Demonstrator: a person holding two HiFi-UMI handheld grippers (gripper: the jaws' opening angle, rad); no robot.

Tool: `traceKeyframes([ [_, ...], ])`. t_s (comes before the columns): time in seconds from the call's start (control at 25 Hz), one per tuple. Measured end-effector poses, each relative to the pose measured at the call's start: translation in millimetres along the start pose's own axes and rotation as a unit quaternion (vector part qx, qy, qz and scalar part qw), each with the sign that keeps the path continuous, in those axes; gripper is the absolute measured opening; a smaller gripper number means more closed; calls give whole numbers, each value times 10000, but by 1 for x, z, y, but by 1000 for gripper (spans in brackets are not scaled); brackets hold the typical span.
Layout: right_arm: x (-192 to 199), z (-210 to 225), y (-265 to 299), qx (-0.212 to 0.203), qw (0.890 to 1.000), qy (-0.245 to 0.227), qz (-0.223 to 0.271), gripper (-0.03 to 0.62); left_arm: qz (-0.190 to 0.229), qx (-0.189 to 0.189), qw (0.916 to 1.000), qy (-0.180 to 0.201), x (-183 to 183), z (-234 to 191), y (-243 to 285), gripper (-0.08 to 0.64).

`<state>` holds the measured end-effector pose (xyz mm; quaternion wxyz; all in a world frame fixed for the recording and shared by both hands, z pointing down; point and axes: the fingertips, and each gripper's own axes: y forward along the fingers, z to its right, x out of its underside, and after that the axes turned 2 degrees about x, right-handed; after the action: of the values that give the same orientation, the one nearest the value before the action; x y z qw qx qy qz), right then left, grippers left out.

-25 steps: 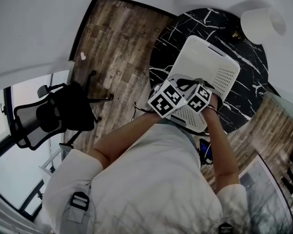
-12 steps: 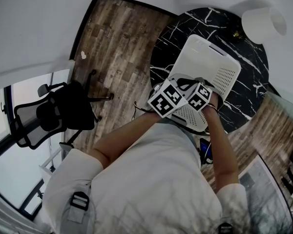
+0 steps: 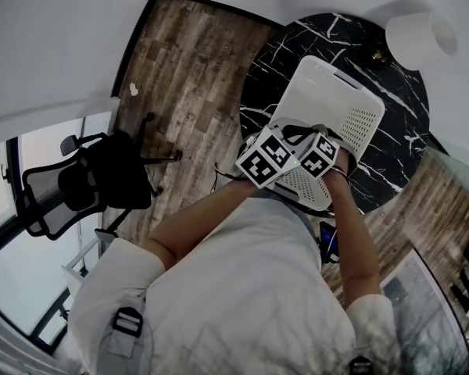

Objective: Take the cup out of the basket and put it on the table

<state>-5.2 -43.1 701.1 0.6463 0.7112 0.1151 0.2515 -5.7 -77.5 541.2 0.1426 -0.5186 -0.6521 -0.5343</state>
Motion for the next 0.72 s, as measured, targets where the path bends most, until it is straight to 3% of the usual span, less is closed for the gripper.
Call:
traceKeyframes([
  [0.72, -6, 6, -26, 206, 9994, 111, 246, 26, 35, -43, 10000, 11, -5, 5, -6, 6],
])
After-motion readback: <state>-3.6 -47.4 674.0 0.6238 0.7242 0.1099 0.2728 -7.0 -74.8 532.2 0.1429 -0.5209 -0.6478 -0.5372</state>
